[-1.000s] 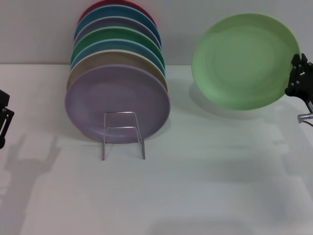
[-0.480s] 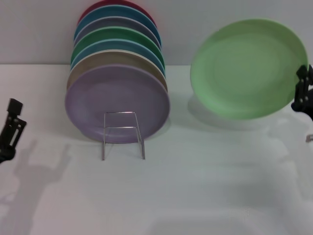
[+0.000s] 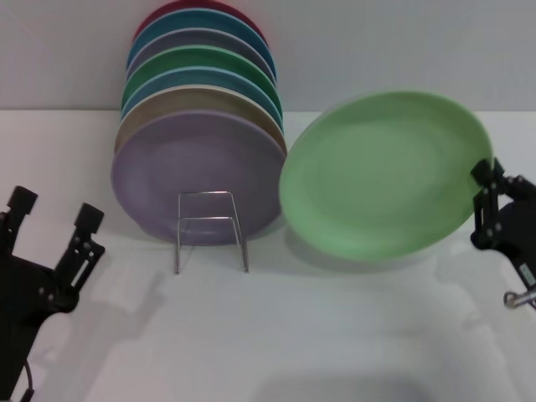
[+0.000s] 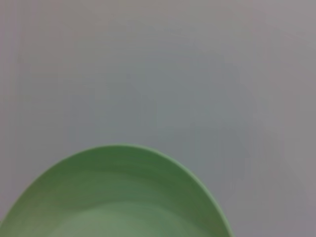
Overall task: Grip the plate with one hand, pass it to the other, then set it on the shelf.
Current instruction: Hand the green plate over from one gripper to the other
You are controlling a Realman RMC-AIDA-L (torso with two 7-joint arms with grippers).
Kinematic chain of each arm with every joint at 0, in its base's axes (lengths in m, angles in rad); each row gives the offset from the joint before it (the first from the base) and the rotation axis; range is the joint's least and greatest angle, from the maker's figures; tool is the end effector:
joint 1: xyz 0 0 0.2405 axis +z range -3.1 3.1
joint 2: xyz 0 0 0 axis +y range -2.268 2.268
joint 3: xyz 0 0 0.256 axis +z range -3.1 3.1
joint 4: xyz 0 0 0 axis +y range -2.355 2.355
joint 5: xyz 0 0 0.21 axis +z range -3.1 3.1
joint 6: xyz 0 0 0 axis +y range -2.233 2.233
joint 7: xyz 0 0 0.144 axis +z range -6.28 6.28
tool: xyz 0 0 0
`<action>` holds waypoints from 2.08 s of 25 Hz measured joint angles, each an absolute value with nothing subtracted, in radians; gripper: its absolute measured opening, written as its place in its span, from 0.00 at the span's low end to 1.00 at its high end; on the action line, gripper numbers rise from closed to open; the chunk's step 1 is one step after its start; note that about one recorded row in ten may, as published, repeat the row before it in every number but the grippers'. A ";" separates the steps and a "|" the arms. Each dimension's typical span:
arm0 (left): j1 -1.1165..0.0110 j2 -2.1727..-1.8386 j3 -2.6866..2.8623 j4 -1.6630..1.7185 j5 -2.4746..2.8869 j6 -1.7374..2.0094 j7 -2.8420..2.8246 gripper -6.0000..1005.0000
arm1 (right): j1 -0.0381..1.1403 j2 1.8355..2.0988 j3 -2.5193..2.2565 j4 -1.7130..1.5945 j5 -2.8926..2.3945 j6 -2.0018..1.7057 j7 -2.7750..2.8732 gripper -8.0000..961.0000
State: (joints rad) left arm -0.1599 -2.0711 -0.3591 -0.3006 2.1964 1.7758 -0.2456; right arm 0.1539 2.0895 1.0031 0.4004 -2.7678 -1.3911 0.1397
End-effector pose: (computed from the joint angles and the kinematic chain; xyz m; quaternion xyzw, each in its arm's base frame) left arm -0.2860 0.2016 -0.0268 -0.6817 -0.1604 -0.5159 0.4934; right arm 0.2952 0.2560 -0.0303 -0.7151 0.1501 0.3993 0.5537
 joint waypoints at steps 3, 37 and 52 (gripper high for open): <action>-0.156 -2.072 -0.339 -0.301 2.196 1.776 -0.241 0.86 | 0.123 2.091 0.969 0.415 -2.764 -1.413 0.127 0.03; -0.191 -2.071 -0.182 -0.301 2.200 1.608 -0.127 0.86 | 0.028 2.092 0.112 0.868 -1.845 -1.566 -0.806 0.03; -0.238 -2.074 -0.158 -0.309 2.201 1.515 -0.127 0.86 | 0.057 2.092 0.093 0.897 -1.844 -1.473 -0.858 0.03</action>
